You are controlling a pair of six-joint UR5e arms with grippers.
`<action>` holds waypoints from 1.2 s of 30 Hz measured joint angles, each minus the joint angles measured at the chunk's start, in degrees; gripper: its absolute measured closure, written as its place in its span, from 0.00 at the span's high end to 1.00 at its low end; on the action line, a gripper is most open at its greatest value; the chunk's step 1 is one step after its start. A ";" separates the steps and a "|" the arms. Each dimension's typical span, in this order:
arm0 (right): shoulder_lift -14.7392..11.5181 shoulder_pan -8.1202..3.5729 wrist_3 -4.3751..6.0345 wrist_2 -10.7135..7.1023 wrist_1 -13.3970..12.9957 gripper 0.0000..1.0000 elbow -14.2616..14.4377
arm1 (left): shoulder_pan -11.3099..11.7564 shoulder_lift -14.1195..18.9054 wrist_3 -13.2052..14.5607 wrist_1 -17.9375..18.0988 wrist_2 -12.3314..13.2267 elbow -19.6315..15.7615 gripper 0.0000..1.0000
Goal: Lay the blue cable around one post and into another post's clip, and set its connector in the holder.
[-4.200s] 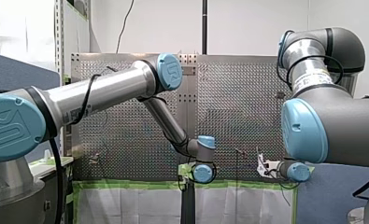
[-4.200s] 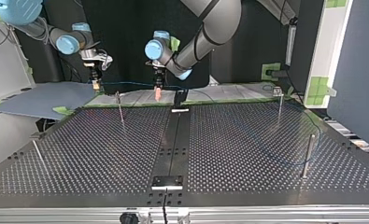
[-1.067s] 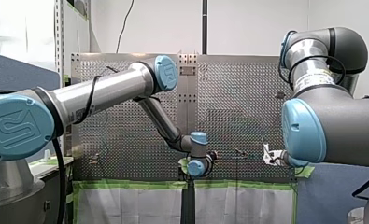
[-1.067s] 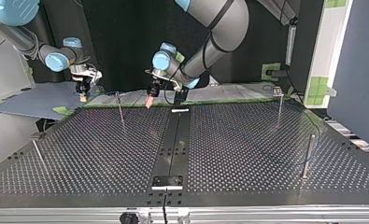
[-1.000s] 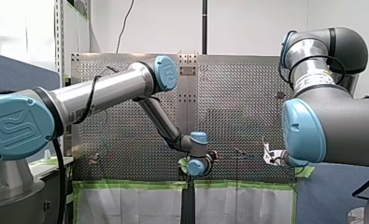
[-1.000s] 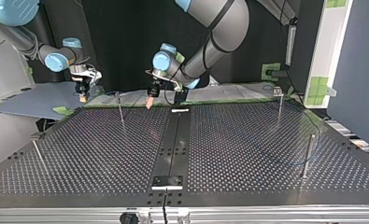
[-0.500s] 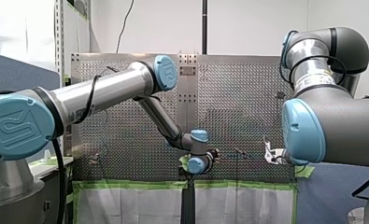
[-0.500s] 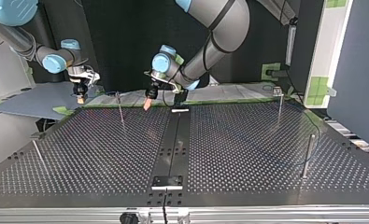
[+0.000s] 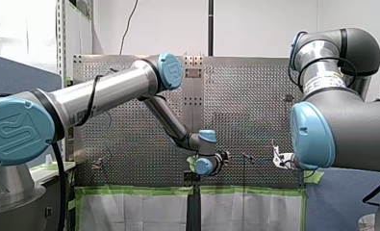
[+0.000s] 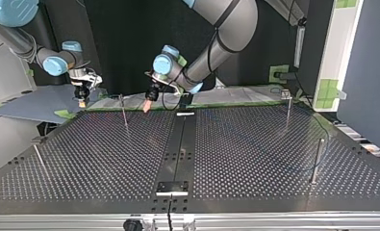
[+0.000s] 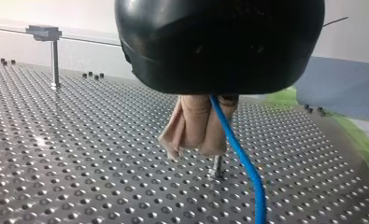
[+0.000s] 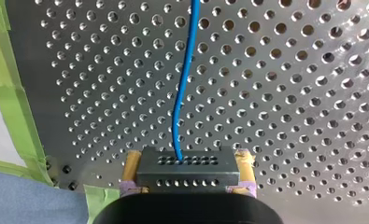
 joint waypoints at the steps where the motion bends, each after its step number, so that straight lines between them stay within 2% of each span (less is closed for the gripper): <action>1: 0.00 -0.01 0.07 -0.07 -0.07 0.00 -0.04 | -0.04 0.18 0.03 -0.03 0.20 -0.01 0.00; 11: 0.01 -0.04 0.94 -0.32 -0.24 0.00 -0.47 | -0.05 0.58 -0.11 -0.62 0.54 -0.01 0.00; 22: 0.01 -0.17 2.78 -1.91 -0.92 0.00 -0.59 | 0.62 0.58 -1.73 -0.82 -1.68 0.00 0.00; 36: 0.01 -1.01 3.60 -1.94 -1.73 0.00 -0.96 | 2.47 0.52 -2.22 -0.71 -3.64 0.04 0.00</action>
